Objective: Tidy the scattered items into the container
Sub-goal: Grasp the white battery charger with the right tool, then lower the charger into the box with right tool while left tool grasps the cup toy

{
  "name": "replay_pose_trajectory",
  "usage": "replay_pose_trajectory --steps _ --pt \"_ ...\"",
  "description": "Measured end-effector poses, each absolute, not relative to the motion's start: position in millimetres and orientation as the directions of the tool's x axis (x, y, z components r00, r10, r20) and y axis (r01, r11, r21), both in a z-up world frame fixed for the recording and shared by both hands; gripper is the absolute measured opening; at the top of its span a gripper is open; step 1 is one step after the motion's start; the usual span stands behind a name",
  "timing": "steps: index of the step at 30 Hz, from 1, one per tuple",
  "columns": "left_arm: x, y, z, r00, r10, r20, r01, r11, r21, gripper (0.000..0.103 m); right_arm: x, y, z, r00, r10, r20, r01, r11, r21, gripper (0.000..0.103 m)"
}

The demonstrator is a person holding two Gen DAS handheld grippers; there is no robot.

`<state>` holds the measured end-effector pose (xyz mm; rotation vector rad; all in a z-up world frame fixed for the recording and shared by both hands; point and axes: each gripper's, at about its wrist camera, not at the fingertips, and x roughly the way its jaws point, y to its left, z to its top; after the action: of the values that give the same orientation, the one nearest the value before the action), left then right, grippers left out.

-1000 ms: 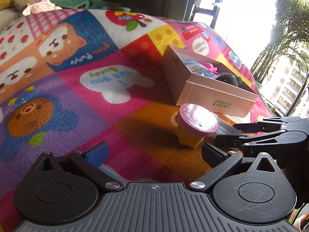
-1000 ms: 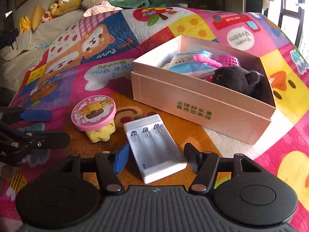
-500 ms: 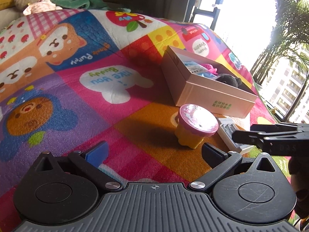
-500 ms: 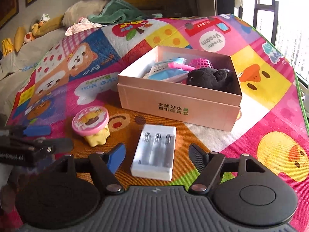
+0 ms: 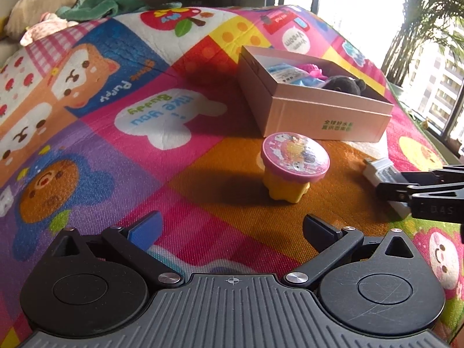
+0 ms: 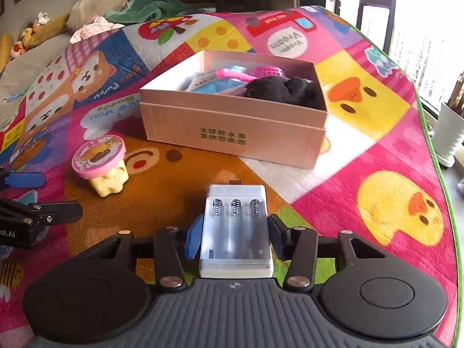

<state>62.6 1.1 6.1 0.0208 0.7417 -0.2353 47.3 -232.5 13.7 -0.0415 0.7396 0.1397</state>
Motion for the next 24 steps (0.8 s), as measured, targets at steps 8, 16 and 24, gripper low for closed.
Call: replay_pose_trajectory --steps 8,16,24 --pt "70 -33 19 0.727 -0.277 -0.628 0.292 0.953 -0.082 0.103 24 -255 12 0.741 0.082 -0.667 -0.092 0.996 0.02 0.049" --pt "84 -47 17 0.758 -0.254 -0.6 0.324 0.946 0.01 0.102 28 -256 11 0.748 0.073 -0.659 -0.08 0.997 0.019 0.067" --pt "85 -52 14 0.74 -0.272 -0.616 0.369 0.929 0.034 0.064 47 -258 14 0.732 0.123 -0.67 -0.095 0.992 0.077 0.062"
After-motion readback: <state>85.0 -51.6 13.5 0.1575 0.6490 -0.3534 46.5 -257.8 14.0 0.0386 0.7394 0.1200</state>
